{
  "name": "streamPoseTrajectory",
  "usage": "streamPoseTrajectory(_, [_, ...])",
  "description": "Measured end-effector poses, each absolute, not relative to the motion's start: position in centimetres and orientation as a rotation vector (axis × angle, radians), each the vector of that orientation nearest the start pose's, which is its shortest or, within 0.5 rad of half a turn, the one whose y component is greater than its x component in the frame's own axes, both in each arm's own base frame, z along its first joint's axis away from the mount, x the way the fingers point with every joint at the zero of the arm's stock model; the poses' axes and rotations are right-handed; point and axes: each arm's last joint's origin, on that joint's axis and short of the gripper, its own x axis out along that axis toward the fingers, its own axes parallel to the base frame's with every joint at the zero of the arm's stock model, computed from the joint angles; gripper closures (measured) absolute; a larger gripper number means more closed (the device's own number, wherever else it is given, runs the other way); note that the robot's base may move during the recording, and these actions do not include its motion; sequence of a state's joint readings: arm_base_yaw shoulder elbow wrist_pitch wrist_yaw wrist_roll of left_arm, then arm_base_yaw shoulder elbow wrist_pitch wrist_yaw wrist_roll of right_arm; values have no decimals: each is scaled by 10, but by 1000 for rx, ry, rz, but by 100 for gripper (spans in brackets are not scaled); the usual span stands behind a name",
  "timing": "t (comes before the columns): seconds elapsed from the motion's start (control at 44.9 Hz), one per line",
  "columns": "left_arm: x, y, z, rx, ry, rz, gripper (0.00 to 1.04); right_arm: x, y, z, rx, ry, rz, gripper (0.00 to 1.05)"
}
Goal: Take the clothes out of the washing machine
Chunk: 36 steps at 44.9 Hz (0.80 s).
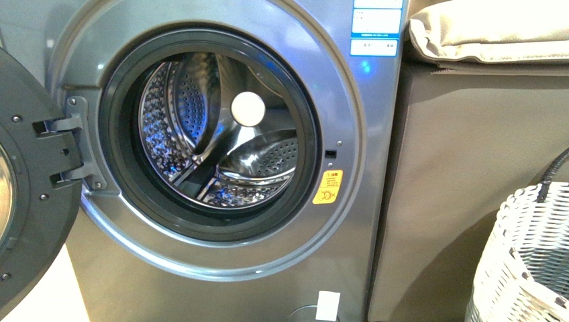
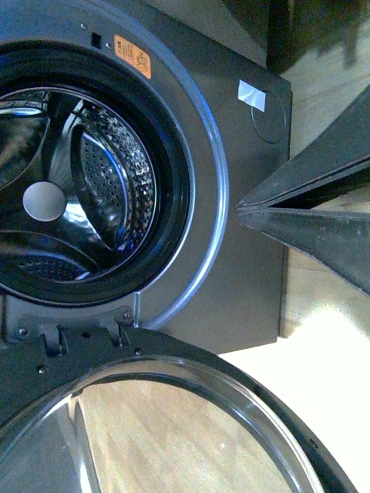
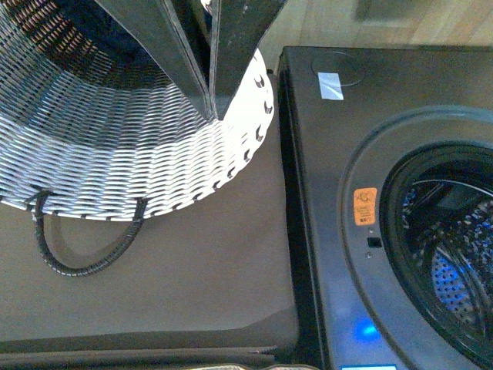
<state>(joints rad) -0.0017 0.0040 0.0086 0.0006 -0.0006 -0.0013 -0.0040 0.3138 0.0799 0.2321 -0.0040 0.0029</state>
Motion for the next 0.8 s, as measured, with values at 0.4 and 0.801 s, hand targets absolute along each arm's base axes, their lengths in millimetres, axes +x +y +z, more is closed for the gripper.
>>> streamPoseTrajectory(0.4, [97, 0, 166, -1, -5, -1, 101, 110, 0, 174, 3, -5, 0, 102])
streamPoseTrajectory(0.801, [97, 0, 166, -1, -6, -1, 101, 98, 0, 165, 2, -2, -1, 102])
